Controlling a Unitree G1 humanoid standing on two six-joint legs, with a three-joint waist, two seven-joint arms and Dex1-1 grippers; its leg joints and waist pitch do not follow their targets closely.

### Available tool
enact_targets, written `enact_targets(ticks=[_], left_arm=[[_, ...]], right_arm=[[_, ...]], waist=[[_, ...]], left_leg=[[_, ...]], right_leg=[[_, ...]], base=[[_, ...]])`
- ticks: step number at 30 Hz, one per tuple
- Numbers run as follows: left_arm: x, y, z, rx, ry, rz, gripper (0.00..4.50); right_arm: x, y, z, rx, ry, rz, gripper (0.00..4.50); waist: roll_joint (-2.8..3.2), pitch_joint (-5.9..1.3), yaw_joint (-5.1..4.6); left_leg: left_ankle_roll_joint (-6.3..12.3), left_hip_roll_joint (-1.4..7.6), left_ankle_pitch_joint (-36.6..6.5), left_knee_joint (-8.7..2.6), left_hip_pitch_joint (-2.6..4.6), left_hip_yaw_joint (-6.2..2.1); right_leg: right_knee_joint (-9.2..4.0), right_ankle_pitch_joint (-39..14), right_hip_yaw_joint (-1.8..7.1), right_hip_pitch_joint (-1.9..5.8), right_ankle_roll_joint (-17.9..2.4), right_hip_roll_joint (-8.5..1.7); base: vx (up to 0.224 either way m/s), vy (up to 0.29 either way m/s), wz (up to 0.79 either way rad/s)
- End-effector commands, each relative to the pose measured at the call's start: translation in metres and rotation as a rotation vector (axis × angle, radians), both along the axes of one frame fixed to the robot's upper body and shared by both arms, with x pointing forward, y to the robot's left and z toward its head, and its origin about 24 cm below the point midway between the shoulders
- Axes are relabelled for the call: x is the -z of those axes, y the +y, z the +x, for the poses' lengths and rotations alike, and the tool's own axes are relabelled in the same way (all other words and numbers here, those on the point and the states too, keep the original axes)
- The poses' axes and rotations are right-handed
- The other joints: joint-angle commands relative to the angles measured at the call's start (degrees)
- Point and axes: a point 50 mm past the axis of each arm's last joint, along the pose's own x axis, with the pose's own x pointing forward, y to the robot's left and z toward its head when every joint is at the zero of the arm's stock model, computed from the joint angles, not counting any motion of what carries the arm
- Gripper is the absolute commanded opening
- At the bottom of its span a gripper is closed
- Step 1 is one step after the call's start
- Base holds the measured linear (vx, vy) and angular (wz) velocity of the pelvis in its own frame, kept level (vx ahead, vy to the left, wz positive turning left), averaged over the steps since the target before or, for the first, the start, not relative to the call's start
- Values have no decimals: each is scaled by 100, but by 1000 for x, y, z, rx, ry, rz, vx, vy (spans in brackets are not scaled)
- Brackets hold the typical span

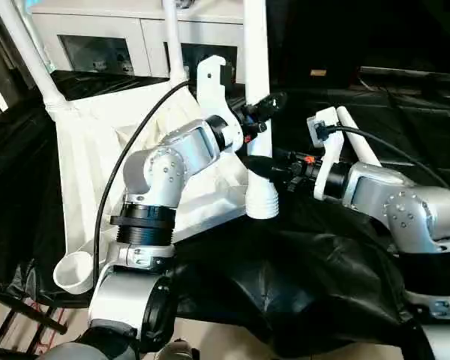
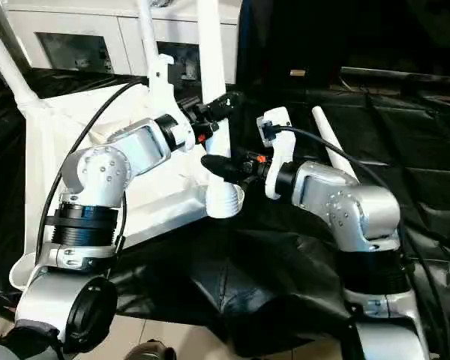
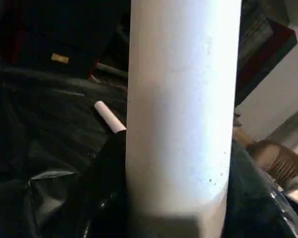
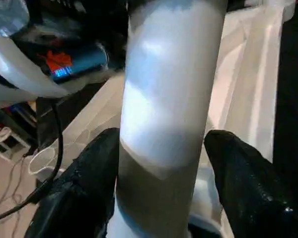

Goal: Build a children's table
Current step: Pick table leg

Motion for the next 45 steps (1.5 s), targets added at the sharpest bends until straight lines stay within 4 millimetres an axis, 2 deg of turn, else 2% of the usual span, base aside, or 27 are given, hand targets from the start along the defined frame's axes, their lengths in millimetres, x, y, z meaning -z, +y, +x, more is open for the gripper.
enact_targets(ticks=[1,4,8,22,23,27,28,30,31,36,37,39,45], left_arm=[[-10,-3,-5,23,-98,48,186],[-10,-7,-8,48,-127,83,185],[-10,-12,-13,87,-147,96,185],[-10,-21,-24,187,-172,91,185],[-10,-21,-24,188,-172,89,185],[-10,-20,-24,190,-172,81,185],[-10,-19,-24,191,-173,79,185],[-11,-19,-24,191,-173,76,185],[-11,-19,-23,191,-173,74,185],[-12,-18,-23,189,-172,70,185],[-12,-18,-23,188,-172,70,185],[-12,-18,-23,188,-172,70,185],[-12,-18,-23,190,-174,70,185]], right_arm=[[-3,-4,1,-1,20,0,292],[-1,-5,1,-6,33,-8,292],[0,-5,0,-15,41,-14,292],[4,-2,-5,-65,61,-18,292],[5,-1,-5,-66,63,-17,275],[6,-1,-6,-73,73,-15,255],[8,-1,-7,-76,78,-12,233],[8,-1,-8,-78,82,-11,233],[8,0,-8,-78,83,-10,213],[9,0,-8,-79,86,-10,195],[10,0,-8,-79,86,-11,228],[10,0,-8,-79,87,-12,261],[11,0,-9,-77,83,-32,273]], waist=[[-139,-501,11],[-148,-503,8],[-143,-501,1],[-139,-505,2],[-141,-501,-4],[-140,-501,-5],[-141,-502,-2],[-142,-506,0],[-142,-506,-1],[-138,-505,-2],[-139,-503,-2],[-139,-505,3],[-134,-506,1]], left_leg=[[80,255,-712,-390,57,-101],[68,254,-618,-381,47,-93],[78,249,-628,-373,46,-84],[67,256,-628,-368,48,-87],[72,254,-639,-370,44,-86],[75,252,-654,-369,49,-85],[76,254,-655,-368,54,-85],[80,256,-640,-367,51,-85],[76,257,-636,-368,48,-87],[63,256,-635,-369,44,-90],[61,257,-652,-371,48,-88],[60,251,-644,-367,50,-86],[58,258,-639,-370,49,-90]], right_leg=[[-434,-2006,272,369,-369,-372],[-402,-1794,279,369,-441,-376],[-403,-1810,275,372,-533,-380],[-392,-1800,279,371,-549,-375],[-395,-1808,276,374,-567,-375],[-407,-1869,276,374,-549,-376],[-405,-1860,277,370,-550,-375],[-403,-1838,277,373,-557,-376],[-398,-1826,276,374,-560,-377],[-396,-1817,275,376,-557,-375],[-400,-1834,275,374,-555,-375],[-401,-1837,277,376,-553,-378],[-395,-1806,275,375,-562,-373]], base=[[0,0,0],[0,0,0],[0,0,0],[0,0,0],[0,0,0],[0,0,0],[0,0,0],[0,0,0],[0,0,0],[0,0,0],[0,0,0],[0,0,0],[0,0,0]])
